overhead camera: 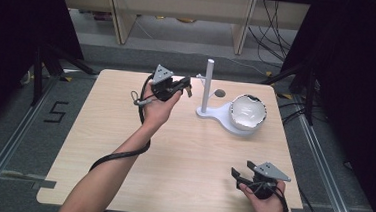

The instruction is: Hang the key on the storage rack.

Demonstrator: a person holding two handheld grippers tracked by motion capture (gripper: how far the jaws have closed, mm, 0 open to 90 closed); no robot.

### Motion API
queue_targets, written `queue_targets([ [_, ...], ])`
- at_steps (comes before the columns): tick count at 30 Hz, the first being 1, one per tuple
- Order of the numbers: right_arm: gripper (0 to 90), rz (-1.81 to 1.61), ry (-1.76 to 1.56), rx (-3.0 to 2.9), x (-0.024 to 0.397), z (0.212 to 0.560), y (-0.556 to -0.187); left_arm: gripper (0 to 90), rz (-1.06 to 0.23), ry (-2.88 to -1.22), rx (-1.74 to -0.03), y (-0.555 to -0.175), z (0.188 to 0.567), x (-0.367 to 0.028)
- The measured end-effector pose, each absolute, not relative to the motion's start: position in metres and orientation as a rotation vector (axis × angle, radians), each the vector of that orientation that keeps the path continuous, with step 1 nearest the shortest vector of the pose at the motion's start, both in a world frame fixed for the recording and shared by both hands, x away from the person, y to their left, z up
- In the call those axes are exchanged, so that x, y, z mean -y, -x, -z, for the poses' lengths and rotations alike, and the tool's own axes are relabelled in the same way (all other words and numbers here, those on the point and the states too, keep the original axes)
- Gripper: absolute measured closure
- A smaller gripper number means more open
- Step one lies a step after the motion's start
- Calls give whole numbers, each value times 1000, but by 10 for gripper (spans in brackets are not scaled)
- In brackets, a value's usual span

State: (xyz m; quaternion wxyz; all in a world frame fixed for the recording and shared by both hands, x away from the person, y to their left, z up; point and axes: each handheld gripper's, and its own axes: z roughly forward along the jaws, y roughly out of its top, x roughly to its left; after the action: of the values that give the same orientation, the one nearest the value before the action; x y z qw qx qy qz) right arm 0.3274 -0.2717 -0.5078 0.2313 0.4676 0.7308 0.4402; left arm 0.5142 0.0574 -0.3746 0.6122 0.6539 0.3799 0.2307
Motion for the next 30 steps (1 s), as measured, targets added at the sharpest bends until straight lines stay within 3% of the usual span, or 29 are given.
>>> queue_targets([
  [30, 322, -1224, -1287, -2007, 273, 508, -328, 890, -543, -1503, -895, -536, 370, -40],
])
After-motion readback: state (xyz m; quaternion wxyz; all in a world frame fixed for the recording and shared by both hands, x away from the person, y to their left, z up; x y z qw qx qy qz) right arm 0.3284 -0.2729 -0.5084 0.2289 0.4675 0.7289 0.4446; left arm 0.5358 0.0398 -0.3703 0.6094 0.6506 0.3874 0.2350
